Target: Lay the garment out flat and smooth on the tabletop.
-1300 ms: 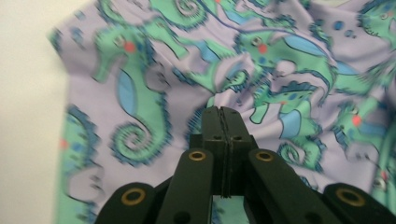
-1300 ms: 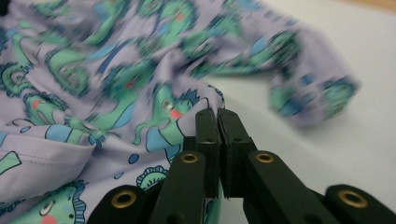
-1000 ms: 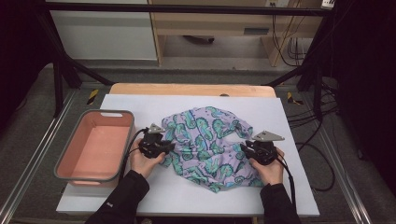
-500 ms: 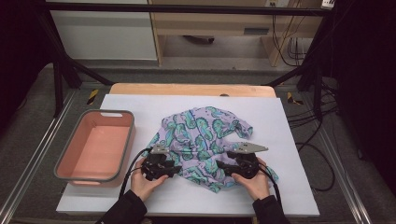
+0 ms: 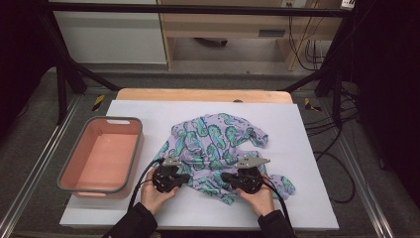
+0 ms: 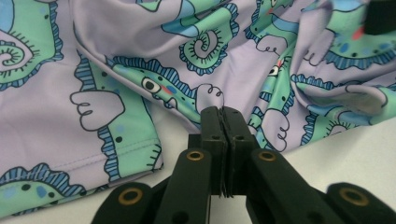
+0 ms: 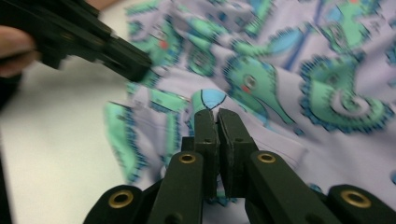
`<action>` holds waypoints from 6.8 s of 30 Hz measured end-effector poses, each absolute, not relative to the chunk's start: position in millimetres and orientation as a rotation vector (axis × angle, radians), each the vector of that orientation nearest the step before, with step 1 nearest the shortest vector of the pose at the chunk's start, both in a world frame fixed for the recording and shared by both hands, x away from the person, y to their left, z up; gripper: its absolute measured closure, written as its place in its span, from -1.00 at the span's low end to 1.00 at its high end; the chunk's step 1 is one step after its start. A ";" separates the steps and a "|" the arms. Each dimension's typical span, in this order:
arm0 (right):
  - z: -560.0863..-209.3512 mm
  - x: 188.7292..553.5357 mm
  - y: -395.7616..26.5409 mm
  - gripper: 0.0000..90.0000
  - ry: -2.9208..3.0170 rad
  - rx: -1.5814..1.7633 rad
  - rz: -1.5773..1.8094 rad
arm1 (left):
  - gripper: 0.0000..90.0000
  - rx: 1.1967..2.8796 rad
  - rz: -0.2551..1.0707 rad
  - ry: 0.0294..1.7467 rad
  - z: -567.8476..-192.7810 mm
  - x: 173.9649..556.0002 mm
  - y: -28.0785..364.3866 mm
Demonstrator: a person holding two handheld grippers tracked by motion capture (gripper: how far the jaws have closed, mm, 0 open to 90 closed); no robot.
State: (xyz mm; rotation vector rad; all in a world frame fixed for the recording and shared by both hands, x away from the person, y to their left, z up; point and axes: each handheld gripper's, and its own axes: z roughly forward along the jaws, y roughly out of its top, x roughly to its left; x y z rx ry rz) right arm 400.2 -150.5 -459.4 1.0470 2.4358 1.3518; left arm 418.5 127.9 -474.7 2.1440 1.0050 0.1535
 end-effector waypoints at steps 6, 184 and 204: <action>-445.8 381.2 -114.5 0.95 2.519 0.791 1.457 | 0.97 2.134 0.167 1.005 -473.0 421.0 134.1; -473.5 352.0 -200.3 0.31 2.369 1.050 1.163 | 0.89 2.093 0.149 0.981 -479.2 362.2 143.1; -460.0 358.5 -250.8 0.17 2.208 1.168 1.143 | 0.05 2.081 0.216 0.928 -443.0 359.2 130.7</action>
